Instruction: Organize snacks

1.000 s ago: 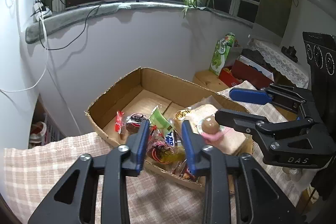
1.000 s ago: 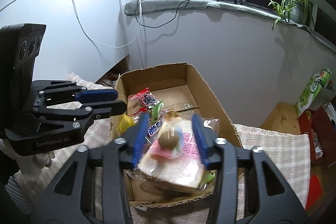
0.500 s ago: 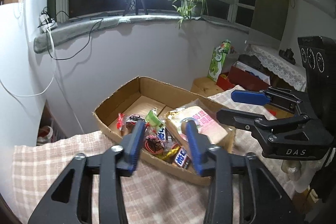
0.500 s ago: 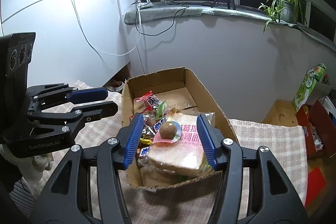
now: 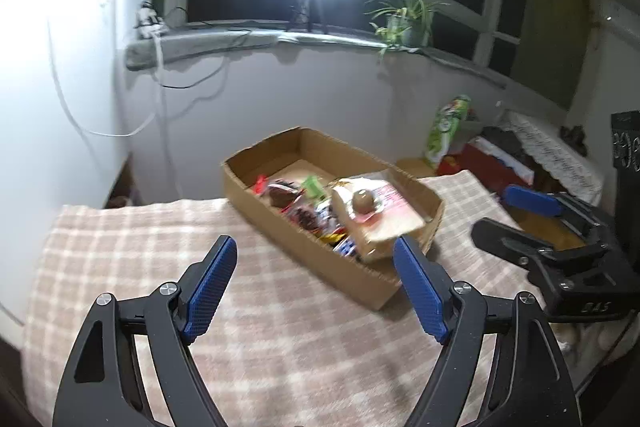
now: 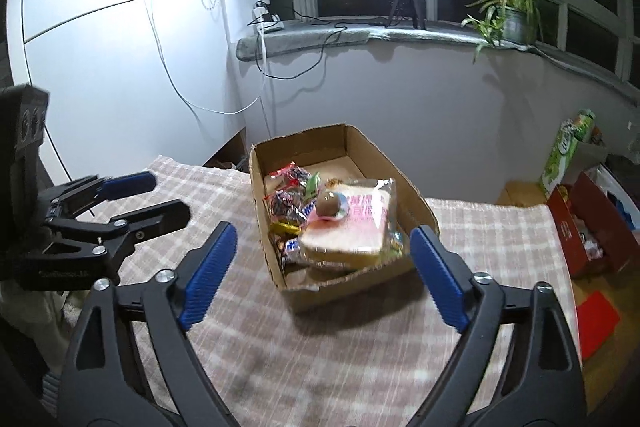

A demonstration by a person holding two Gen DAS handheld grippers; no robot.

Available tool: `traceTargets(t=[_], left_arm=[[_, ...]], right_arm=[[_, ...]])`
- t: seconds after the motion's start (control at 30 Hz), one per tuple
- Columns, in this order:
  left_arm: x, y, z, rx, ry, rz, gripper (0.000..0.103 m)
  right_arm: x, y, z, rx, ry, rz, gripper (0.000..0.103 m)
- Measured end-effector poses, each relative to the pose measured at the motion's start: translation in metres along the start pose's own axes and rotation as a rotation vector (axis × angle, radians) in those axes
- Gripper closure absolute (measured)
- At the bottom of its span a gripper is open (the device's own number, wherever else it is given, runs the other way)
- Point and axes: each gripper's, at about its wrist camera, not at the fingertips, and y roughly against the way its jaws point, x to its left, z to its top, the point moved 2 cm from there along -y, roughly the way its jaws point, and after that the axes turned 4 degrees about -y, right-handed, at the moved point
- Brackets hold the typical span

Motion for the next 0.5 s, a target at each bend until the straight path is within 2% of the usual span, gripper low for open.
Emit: traceTargets(t=[0.1,0.5], left_arm=[[-0.002,0.005,-0.006,0.000,0.005,0.013,0.021],[-0.004,0.009,-0.013,0.006,0.020,0.016,0.021]], right_arm=[[-0.002,0.006,-0.008,-0.002,-0.020,-0.020,0.002],[-0.011,0.016,-0.019,-0.001,-0.059,-0.073,0.002]])
